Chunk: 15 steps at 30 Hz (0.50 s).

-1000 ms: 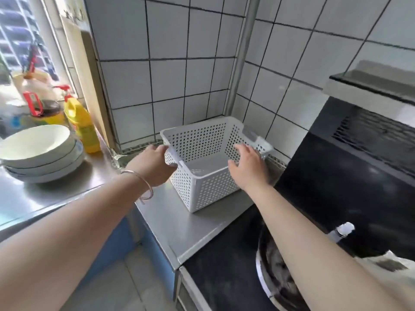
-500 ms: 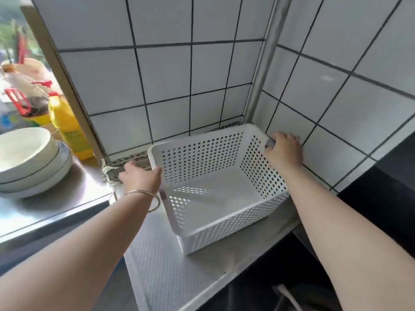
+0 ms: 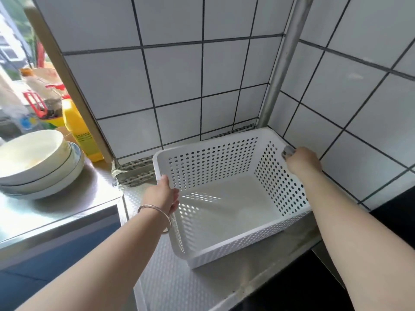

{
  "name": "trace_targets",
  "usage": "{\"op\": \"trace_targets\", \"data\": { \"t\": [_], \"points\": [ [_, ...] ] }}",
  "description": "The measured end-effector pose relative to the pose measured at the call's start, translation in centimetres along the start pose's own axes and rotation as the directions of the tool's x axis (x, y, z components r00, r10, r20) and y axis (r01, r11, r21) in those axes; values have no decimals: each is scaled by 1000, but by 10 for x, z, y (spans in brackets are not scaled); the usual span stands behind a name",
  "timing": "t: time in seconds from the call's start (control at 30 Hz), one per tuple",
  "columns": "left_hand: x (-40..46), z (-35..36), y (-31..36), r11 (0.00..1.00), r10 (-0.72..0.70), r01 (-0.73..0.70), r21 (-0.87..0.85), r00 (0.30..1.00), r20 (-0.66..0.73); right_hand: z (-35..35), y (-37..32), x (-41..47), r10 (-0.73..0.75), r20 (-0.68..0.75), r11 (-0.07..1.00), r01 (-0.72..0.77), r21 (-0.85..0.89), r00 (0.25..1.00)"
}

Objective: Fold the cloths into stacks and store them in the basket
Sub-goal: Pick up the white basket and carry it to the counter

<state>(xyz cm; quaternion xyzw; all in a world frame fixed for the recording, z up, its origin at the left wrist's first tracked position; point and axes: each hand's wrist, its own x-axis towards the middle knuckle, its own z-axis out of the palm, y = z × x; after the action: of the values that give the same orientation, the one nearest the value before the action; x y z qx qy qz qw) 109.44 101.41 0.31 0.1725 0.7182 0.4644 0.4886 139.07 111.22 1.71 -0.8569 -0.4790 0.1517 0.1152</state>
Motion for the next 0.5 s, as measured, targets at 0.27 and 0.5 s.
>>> {"op": "trace_targets", "data": {
  "t": [0.27, 0.5],
  "points": [
    [-14, -69, 34, 995, 93, -91, 47, 995, -27, -28, -29, -50, -113, 127, 991, 102, 89, 985],
    [-52, -196, 67, 932, 286, -228, 282, 940, -185, -46, -106, -153, -329, 137, 940, 311, 138, 934]
  ]
}}
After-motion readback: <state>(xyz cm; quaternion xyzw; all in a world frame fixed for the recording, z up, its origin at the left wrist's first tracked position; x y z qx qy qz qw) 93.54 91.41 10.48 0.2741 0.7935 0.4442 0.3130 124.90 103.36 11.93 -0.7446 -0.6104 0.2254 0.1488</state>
